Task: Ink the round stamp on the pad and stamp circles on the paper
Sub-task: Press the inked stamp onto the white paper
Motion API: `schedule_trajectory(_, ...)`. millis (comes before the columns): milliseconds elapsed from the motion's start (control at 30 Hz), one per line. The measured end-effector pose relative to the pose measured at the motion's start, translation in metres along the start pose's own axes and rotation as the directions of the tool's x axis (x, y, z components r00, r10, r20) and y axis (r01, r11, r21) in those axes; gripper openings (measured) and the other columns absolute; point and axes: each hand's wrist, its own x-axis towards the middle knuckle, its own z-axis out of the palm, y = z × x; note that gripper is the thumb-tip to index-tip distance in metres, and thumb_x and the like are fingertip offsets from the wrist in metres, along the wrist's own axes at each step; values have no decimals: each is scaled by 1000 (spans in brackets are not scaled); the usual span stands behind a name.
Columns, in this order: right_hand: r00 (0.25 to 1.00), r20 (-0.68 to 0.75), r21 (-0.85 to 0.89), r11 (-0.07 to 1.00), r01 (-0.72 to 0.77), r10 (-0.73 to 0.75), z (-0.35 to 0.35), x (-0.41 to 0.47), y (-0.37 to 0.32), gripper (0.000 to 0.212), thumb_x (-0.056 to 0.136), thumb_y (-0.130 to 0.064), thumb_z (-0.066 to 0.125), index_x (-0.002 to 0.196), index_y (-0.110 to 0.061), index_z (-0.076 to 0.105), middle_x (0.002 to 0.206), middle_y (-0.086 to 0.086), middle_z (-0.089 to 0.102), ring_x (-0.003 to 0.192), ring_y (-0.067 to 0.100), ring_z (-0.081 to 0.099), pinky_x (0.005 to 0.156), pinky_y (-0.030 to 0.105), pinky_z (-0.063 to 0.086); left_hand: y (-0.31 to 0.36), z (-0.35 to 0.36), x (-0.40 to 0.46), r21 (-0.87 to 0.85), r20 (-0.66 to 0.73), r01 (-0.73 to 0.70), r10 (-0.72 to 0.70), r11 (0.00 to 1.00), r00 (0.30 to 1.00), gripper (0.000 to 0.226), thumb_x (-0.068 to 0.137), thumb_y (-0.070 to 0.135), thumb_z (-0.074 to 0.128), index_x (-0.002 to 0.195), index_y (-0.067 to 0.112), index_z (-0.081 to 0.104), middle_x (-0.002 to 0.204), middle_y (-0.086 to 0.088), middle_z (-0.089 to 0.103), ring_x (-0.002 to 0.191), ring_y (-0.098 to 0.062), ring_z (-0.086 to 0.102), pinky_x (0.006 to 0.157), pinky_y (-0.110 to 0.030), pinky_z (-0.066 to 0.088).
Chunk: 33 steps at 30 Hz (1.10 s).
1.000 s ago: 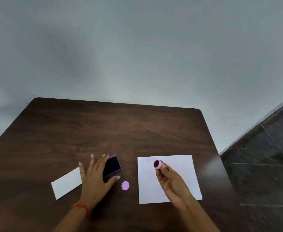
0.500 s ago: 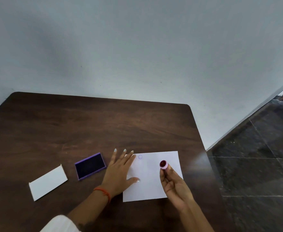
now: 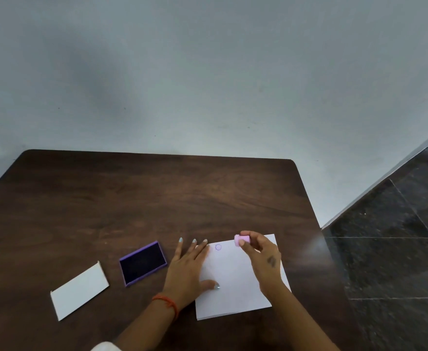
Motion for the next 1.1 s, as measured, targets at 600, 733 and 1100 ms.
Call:
schedule_trajectory(600,932,323,-721,595,355,-164,22,18,12,24,90,-19,56,114,-17,58,121,3,63,102,18,61,88,21,48,1,-3,1,-7,39,9,-9,1000,999,92,77,66,48,145,21,5,157,4,6,145,-16,-1,108,-39,-24)
schedule_trajectory(733,930,347,-754,555,352,-118,26,20,10,27,89,-21,57,116,-18,56,124,2,61,103,17,60,88,20,47,2,-5,0,-10,50,9,-9,1000,999,91,78,65,48,144,21,4,157,3,5,145,-17,-2,109,-40,-22)
schedule_trajectory(1100,910,387,-781,473,409,-147,31,19,16,36,85,-19,62,120,-17,54,126,3,60,108,20,57,89,25,47,2,-6,-1,-30,50,20,-19,999,999,92,77,67,48,144,23,4,157,4,6,145,-16,-1,112,-43,-20)
